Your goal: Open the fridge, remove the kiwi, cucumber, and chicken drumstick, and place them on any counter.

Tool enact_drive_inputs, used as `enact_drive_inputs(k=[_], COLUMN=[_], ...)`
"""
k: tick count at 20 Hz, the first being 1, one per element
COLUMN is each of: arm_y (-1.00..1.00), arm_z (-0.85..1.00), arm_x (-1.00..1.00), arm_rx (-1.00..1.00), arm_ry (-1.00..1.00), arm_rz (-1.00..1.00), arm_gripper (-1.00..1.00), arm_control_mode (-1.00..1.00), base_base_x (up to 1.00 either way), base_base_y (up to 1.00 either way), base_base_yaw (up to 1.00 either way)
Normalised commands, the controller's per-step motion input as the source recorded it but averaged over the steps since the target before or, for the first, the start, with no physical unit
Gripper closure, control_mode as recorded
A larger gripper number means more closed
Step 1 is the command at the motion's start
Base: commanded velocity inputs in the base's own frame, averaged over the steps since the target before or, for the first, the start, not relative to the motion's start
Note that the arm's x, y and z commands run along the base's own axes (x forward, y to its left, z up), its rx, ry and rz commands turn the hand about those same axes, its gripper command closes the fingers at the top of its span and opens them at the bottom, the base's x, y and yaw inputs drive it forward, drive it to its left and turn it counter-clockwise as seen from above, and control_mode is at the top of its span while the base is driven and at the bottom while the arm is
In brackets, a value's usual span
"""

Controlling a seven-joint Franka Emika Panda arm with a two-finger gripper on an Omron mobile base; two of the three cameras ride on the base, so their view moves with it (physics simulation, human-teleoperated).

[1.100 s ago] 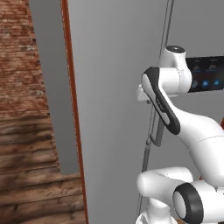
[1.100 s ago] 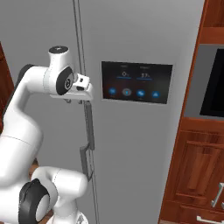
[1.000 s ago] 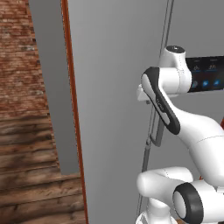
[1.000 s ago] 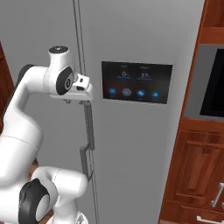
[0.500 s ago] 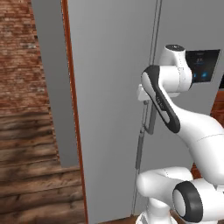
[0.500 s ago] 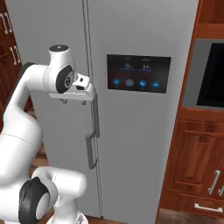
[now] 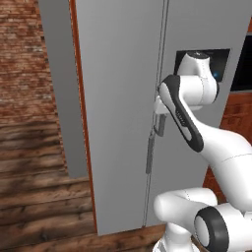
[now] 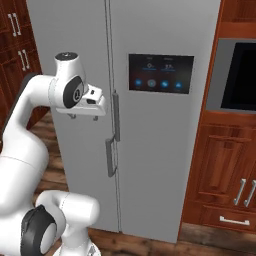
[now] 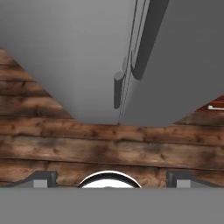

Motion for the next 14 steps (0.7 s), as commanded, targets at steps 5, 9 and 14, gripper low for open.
enact_drive_inputs(k=[5, 9, 14], arm_y=[0.00, 0.00, 0.00], arm_z=[0.00, 0.00, 0.00], arm_x=[0.00, 0.00, 0.00], arm_rx=[0.00, 0.00, 0.00], arm_ry=[0.00, 0.00, 0.00], arm_rz=[0.00, 0.00, 0.00], arm_gripper=[-1.00, -1.00, -1.00], arm_control_mode=[1.00, 1.00, 1.00], base_base_x=[0.00, 0.00, 0.06], base_base_y=[0.00, 0.00, 0.02], base_base_yaw=[0.00, 0.00, 0.00])
